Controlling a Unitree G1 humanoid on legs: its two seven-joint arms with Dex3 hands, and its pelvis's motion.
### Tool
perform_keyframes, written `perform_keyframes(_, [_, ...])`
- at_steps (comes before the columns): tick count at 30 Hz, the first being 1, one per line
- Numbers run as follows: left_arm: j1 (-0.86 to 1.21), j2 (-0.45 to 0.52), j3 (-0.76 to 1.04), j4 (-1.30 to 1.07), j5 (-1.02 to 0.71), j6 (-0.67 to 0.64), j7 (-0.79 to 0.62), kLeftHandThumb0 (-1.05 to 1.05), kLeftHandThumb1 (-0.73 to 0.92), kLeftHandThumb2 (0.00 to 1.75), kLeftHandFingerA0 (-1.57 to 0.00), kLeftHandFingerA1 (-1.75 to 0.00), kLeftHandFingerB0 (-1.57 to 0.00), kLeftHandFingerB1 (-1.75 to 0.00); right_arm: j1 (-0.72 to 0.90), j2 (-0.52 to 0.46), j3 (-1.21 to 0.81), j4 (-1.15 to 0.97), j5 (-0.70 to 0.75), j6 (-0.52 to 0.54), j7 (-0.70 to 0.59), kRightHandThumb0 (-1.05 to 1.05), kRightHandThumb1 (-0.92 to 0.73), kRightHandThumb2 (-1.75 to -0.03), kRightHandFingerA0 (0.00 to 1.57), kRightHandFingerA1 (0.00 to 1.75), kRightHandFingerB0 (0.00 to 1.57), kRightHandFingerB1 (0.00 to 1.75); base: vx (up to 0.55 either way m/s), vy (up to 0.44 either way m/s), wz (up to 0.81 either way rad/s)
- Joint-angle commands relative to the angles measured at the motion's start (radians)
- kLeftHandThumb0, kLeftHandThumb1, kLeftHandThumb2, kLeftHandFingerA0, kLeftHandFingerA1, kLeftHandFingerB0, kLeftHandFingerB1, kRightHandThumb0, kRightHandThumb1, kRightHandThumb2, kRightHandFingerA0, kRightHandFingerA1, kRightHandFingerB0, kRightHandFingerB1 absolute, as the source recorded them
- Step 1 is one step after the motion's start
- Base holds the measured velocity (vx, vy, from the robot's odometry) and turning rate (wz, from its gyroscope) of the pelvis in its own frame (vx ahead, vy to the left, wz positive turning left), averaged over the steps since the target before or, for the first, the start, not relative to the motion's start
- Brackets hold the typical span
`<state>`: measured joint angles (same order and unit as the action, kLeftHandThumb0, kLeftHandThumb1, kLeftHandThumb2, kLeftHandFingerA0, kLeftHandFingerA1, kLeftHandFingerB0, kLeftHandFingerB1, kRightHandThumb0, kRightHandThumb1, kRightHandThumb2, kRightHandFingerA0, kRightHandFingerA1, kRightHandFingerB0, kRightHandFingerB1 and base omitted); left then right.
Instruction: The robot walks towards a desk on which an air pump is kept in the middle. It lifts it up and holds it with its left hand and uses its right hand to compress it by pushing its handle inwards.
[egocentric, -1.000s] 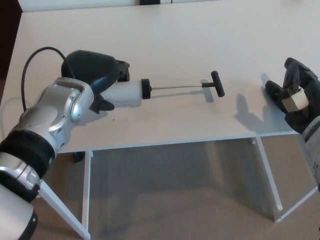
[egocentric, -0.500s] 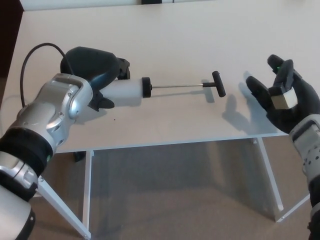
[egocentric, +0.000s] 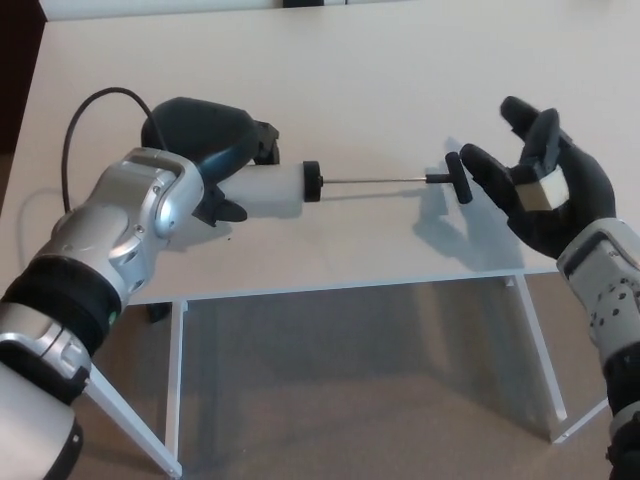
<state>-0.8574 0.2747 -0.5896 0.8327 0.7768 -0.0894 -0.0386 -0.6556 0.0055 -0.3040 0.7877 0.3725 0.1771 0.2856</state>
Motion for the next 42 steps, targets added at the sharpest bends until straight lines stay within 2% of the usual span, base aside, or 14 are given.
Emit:
perform_keyframes(1, [-0.007, 0.002, 0.01, -0.016, -0.011, 0.006, -0.036, -0.28, 0.52, 0.57, -0.71, -1.53, -0.79, -0.58, 0.016, -0.015, 0.043, 0.018, -0.068, -0.089, -0.024, -0.93, -0.8, -0.91, 0.12, 0.33, 0.07, 0.23, 0.0, 0.0, 0.0])
perform_keyframes(3, [-0.008, 0.001, 0.008, -0.016, -0.009, 0.007, -0.038, -0.28, 0.52, 0.57, -0.71, -1.53, -0.79, -0.58, 0.016, -0.016, 0.047, 0.023, -0.074, -0.099, -0.028, -0.93, -0.8, -0.91, 0.12, 0.33, 0.07, 0.23, 0.0, 0.0, 0.0])
perform_keyframes(4, [-0.007, 0.003, 0.008, -0.02, -0.007, 0.007, -0.042, -0.27, 0.52, 0.57, -0.73, -1.55, -0.79, -0.57, 0.015, -0.015, 0.052, 0.03, -0.083, -0.118, -0.036, -0.9, -0.79, -1.14, 0.09, 0.35, 0.1, 0.26, 0.0, 0.0, 0.0])
perform_keyframes(9, [-0.003, 0.006, 0.011, -0.044, -0.004, 0.016, -0.056, -0.27, 0.53, 0.56, -0.72, -1.6, -0.78, -0.72, 0.009, -0.017, 0.074, 0.058, -0.123, -0.196, -0.078, -0.88, -0.78, -1.13, 0.06, 0.29, 0.07, 0.19, 0.0, 0.0, 0.0])
perform_keyframes(10, [0.002, 0.011, 0.016, -0.057, -0.011, 0.011, -0.063, -0.41, 0.46, 0.64, -0.83, -1.45, -0.79, -0.66, 0.008, -0.022, 0.08, 0.069, -0.135, -0.205, -0.085, -0.92, -0.81, -1.14, 0.05, 0.22, 0.06, 0.14, 0.0, 0.0, 0.0])
perform_keyframes(27, [0.031, 0.026, 0.032, -0.135, -0.01, 0.018, -0.087, -0.28, 0.54, 0.57, -0.73, -1.56, -0.8, -0.55, -0.024, -0.033, 0.079, 0.16, -0.147, -0.265, -0.093, -0.91, -0.79, -1.12, 0.06, 0.25, 0.07, 0.15, 0.0, 0.0, 0.0])
perform_keyframes(29, [0.033, 0.022, 0.036, -0.134, -0.014, 0.021, -0.088, -0.28, 0.54, 0.57, -0.74, -1.53, -0.78, -0.51, -0.026, -0.029, 0.076, 0.162, -0.145, -0.263, -0.098, -0.89, -0.77, -1.12, 0.02, 0.28, 0.11, 0.23, 0.0, 0.0, 0.0])
perform_keyframes(30, [0.035, 0.017, 0.039, -0.134, -0.018, 0.027, -0.09, -0.34, 0.47, 0.8, -0.92, -1.24, -0.73, -0.65, -0.028, -0.024, 0.076, 0.16, -0.144, -0.261, -0.104, -0.89, -0.77, -1.12, 0.0, 0.31, 0.14, 0.26, 0.0, 0.0, 0.0])
perform_keyframes(34, [0.033, 0.009, 0.035, -0.124, -0.012, 0.032, -0.088, -0.28, 0.58, 0.59, -0.75, -1.49, -0.73, -0.5, -0.03, -0.017, 0.079, 0.162, -0.147, -0.259, -0.11, -0.89, -0.78, -1.12, 0.01, 0.31, 0.13, 0.27, 0.0, 0.0, 0.0])
perform_keyframes(36, [0.03, 0.004, 0.032, -0.122, -0.007, 0.039, -0.09, -0.35, 0.49, 0.82, -0.91, -1.24, -0.7, -0.64, -0.032, -0.016, 0.078, 0.162, -0.147, -0.258, -0.114, -0.85, -0.75, -1.1, 0.06, 0.36, 0.11, 0.3, 0.0, 0.0, 0.0])
perform_keyframes(37, [0.026, 0.003, 0.028, -0.12, -0.003, 0.042, -0.094, -0.37, 0.5, 0.82, -0.87, -1.21, -0.69, -0.62, -0.035, -0.014, 0.075, 0.161, -0.142, -0.253, -0.115, -0.83, -0.91, -0.69, 0.12, 0.27, 0.11, 0.24, 0.0, 0.0, 0.0])
perform_keyframes(39, [0.021, 0.002, 0.025, -0.117, 0.002, 0.045, -0.097, -0.37, 0.5, 0.82, -0.87, -1.21, -0.69, -0.62, -0.038, -0.012, 0.071, 0.16, -0.137, -0.247, -0.116, -0.83, -0.91, -0.69, 0.12, 0.27, 0.11, 0.24, 0.0, 0.0, 0.0])
perform_keyframes(40, [0.018, -0.002, 0.024, -0.112, 0.002, 0.046, -0.096, -0.24, 0.57, 0.58, -0.73, -1.52, -0.77, -0.54, -0.043, -0.013, 0.072, 0.163, -0.139, -0.248, -0.118, -0.84, -0.92, -0.69, 0.13, 0.28, 0.11, 0.24, 0.0, 0.0, 0.0])
perform_keyframes(42, [0.011, -0.009, 0.02, -0.105, 0.004, 0.049, -0.095, -0.3, 0.46, 0.79, -0.92, -1.28, -0.69, -0.64, -0.05, -0.015, 0.076, 0.174, -0.146, -0.253, -0.121, -0.85, -0.92, -0.69, 0.14, 0.28, 0.12, 0.24, 0.0, 0.0, 0.0])
